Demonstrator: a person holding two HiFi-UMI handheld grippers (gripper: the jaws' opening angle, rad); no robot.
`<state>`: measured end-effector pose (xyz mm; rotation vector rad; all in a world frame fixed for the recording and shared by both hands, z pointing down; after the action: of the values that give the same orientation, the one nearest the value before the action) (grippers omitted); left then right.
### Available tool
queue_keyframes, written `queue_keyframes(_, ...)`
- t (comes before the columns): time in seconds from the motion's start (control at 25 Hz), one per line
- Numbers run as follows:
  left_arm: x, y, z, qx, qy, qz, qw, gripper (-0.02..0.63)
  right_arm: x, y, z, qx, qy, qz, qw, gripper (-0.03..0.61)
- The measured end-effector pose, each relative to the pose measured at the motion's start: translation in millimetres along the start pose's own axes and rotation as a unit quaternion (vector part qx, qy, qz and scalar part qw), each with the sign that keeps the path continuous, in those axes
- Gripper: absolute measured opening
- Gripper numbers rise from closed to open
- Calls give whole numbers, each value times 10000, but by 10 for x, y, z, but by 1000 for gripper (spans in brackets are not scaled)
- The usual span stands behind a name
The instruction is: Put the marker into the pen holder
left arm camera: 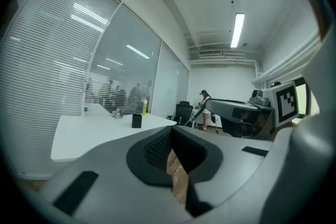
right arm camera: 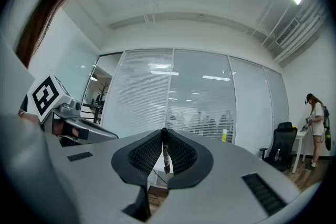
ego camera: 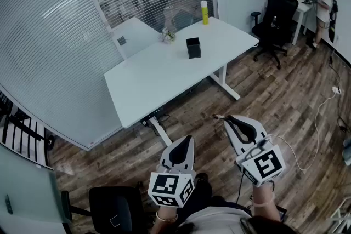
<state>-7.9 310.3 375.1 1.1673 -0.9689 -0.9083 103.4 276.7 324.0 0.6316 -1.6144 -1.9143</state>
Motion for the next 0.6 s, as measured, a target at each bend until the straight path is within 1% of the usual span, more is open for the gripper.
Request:
queue_keyframes(0.24,70,-12,6,-15,12,-17,10000,18,46,46,-31,-30,8,0,10000,58)
queue_keyframes(0.4,176,-21,-26,-32,71,-5,10000,18,71,79,-122,-16,59,6,10000,58)
queue_keyframes(0.6,348,-28,34,-50,121,-2,9999,18,195,119,-232,-30,70,10,10000,58)
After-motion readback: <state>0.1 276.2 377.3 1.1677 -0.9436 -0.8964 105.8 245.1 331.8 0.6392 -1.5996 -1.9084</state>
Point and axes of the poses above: the fingertips, and each gripper's own axes: x forward along the fingers, z to its left, y out of its underside, the point moved 1 cm from there along -x, backward along the fingers, and after that the axes turned 4 degrees about -y, right-handed, at the moved point
